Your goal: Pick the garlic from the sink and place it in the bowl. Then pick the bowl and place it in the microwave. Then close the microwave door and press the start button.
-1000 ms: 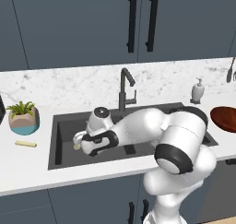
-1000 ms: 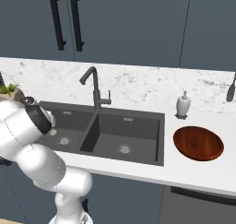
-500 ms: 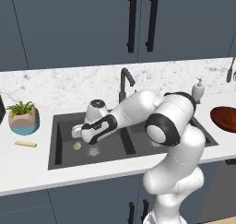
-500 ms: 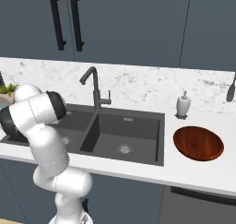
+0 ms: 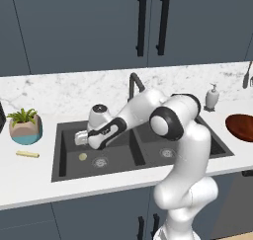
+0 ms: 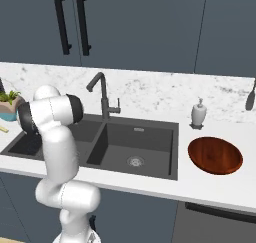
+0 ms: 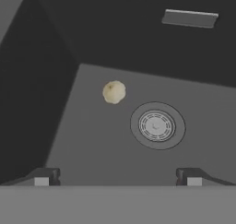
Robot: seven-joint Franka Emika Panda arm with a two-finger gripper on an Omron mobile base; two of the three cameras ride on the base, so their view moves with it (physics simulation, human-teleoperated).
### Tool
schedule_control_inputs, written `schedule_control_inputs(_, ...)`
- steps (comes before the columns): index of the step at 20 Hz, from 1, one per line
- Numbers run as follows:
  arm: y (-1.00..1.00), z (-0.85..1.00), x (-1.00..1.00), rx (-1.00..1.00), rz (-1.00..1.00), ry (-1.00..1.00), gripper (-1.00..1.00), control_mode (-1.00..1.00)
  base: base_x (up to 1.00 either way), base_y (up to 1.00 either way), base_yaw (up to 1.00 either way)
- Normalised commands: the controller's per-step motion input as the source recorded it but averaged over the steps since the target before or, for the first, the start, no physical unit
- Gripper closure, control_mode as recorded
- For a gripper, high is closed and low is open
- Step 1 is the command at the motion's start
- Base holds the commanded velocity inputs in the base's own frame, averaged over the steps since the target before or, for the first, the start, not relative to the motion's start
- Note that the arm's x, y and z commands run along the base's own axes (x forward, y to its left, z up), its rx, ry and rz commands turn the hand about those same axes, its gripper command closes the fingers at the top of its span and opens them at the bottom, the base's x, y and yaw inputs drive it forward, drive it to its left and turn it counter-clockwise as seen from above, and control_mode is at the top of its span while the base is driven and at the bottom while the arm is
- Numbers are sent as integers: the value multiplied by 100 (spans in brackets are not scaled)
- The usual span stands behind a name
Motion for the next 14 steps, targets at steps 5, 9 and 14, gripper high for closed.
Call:
schedule_control_inputs(5, 21, -22, 33, 0, 0, 10, -100, -100, 0, 0, 0)
schedule_control_inputs(9, 11, -38, 12, -2, 0, 1, -100, -100, 0, 0, 0)
schedule_control_inputs(14, 4, -43, 22, -1, 0, 2, -100, -100, 0, 0, 0)
